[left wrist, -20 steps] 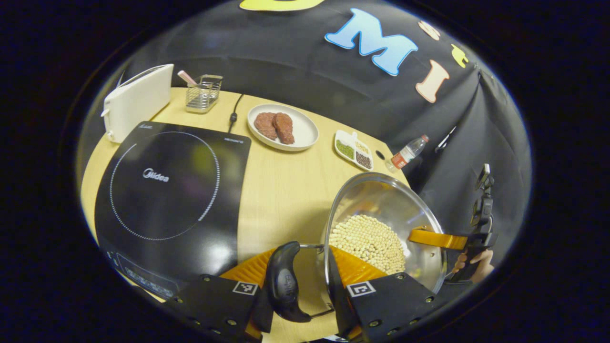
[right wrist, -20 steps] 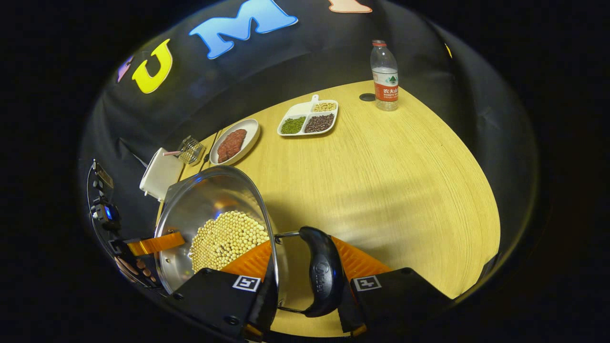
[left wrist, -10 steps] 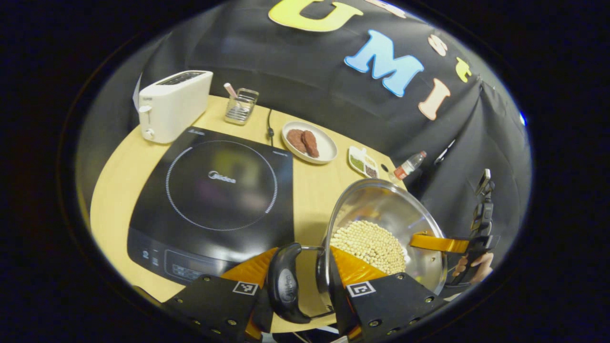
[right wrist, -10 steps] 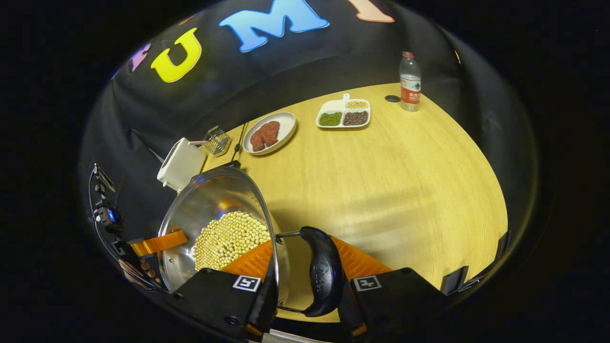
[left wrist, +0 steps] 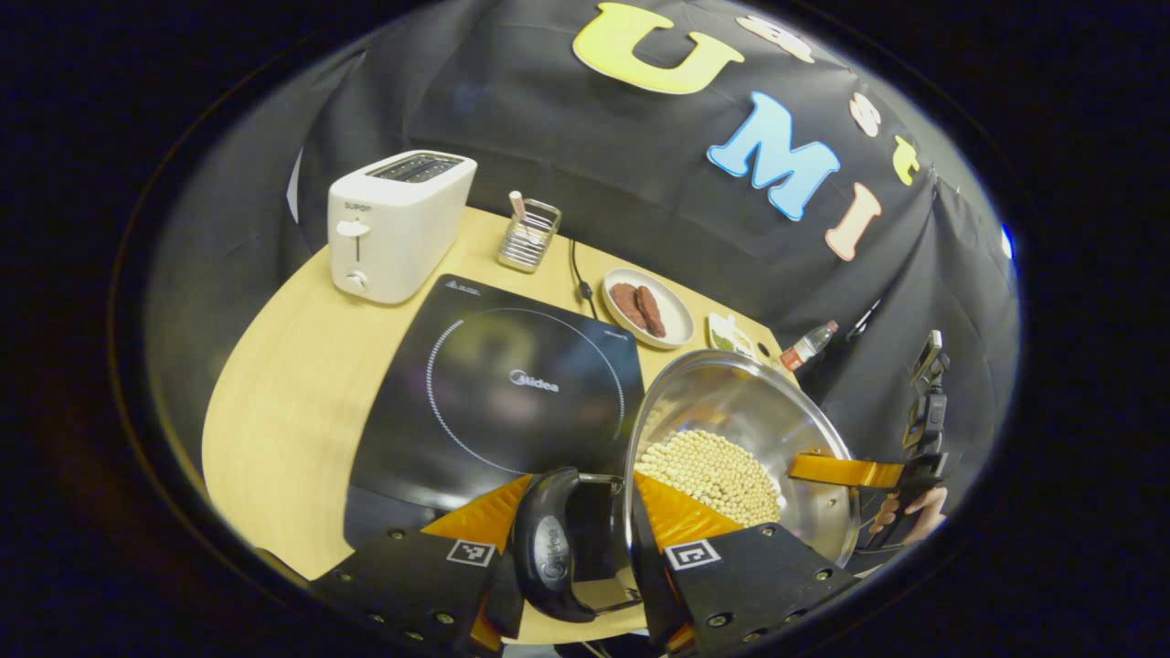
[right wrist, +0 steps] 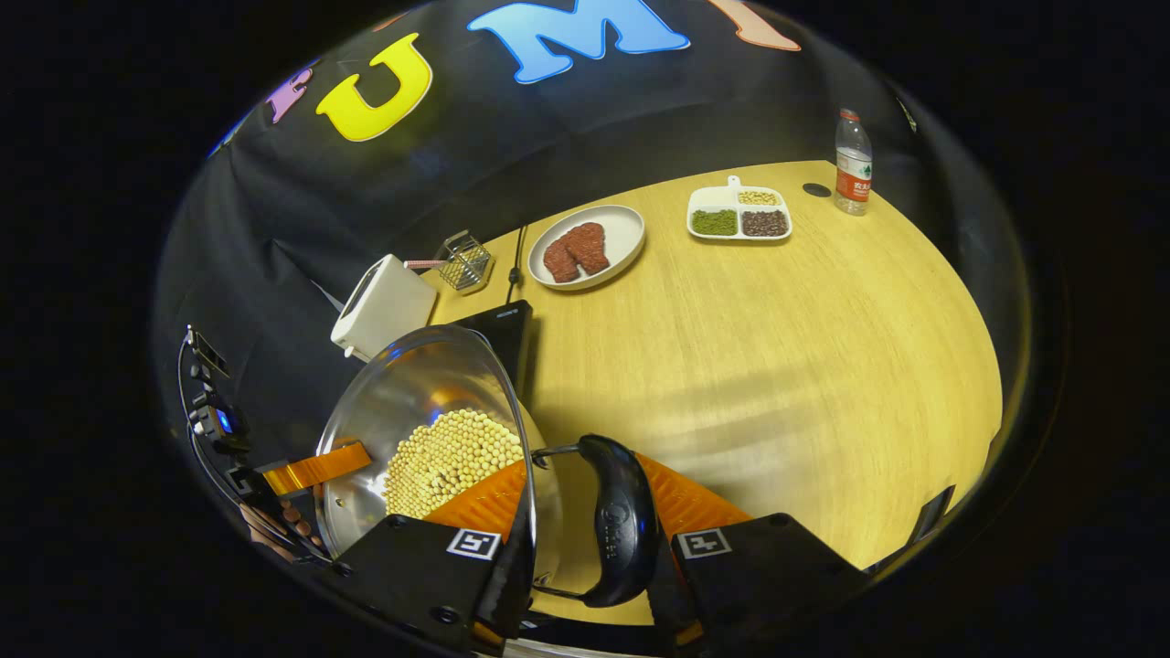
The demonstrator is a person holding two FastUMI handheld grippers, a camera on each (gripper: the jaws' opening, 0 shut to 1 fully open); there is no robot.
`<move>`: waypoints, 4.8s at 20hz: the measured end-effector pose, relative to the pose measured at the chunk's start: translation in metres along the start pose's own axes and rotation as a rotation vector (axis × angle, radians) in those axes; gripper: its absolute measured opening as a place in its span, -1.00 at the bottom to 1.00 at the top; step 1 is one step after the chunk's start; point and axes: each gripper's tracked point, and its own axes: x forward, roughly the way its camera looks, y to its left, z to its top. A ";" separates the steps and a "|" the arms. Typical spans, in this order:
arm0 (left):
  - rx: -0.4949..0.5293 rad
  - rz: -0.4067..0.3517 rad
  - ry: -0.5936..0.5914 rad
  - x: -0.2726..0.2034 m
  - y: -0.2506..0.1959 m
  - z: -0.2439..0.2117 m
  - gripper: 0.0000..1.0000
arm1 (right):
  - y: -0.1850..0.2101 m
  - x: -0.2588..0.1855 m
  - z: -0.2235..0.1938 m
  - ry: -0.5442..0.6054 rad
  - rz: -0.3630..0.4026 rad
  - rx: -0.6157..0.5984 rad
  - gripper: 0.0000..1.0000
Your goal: First push the handle of the pot to place it horizontally, then grasp the pot with both hands and set it on the induction cooktop.
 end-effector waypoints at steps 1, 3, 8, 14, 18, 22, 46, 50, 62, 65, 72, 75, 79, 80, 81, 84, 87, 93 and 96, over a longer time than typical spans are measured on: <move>-0.003 0.001 -0.005 -0.001 0.009 0.006 0.05 | 0.011 0.004 0.003 -0.010 0.007 0.014 0.05; -0.007 0.001 -0.018 -0.004 0.025 0.020 0.04 | 0.028 0.011 0.008 -0.025 0.019 0.019 0.04; -0.005 0.012 -0.045 -0.001 0.061 0.051 0.04 | 0.063 0.039 0.024 -0.030 0.044 0.002 0.10; -0.007 0.026 -0.086 0.018 0.095 0.085 0.04 | 0.085 0.080 0.048 -0.040 0.054 -0.008 0.04; 0.001 0.042 -0.101 0.040 0.118 0.101 0.11 | 0.093 0.111 0.060 -0.047 0.055 0.004 0.10; 0.018 0.049 -0.104 0.065 0.134 0.111 0.04 | 0.094 0.138 0.064 -0.049 0.051 0.017 0.11; 0.144 0.160 -0.091 0.111 0.160 0.105 0.25 | 0.078 0.179 0.053 -0.042 -0.017 -0.004 0.32; 0.111 0.194 -0.106 0.103 0.165 0.105 0.49 | 0.072 0.177 0.049 -0.020 -0.027 -0.027 0.96; 0.256 0.244 -0.331 0.011 0.093 0.149 0.72 | 0.058 0.106 0.070 -0.095 -0.021 -0.092 0.96; 0.334 0.299 -0.450 -0.029 0.065 0.170 0.72 | 0.037 0.069 0.081 -0.157 -0.072 -0.157 0.97; 0.223 0.238 -0.617 -0.086 -0.026 0.165 0.71 | -0.014 -0.006 0.100 -0.249 -0.129 -0.169 0.96; 0.170 0.218 -0.630 -0.085 -0.057 0.151 0.71 | -0.032 -0.049 0.122 -0.331 -0.148 -0.219 0.96; 0.158 0.172 -0.666 -0.095 -0.117 0.135 0.71 | -0.058 -0.113 0.148 -0.502 -0.187 -0.290 0.96; 0.167 0.174 -0.670 -0.092 -0.131 0.128 0.71 | -0.065 -0.129 0.154 -0.544 -0.198 -0.304 0.96; 0.180 0.170 -0.680 -0.091 -0.147 0.122 0.78 | -0.071 -0.143 0.157 -0.580 -0.206 -0.314 0.96; 0.205 0.163 -0.708 -0.101 -0.197 0.111 0.71 | -0.087 -0.178 0.164 -0.661 -0.215 -0.347 0.96; 0.210 0.168 -0.755 -0.115 -0.236 0.100 0.70 | -0.105 -0.204 0.156 -0.699 -0.236 -0.403 0.96; 0.270 0.176 -0.877 -0.148 -0.313 0.073 0.70 | -0.126 -0.257 0.151 -0.782 -0.201 -0.439 0.96; 0.273 0.199 -0.886 -0.155 -0.336 0.052 0.56 | -0.137 -0.280 0.151 -0.812 -0.168 -0.427 0.96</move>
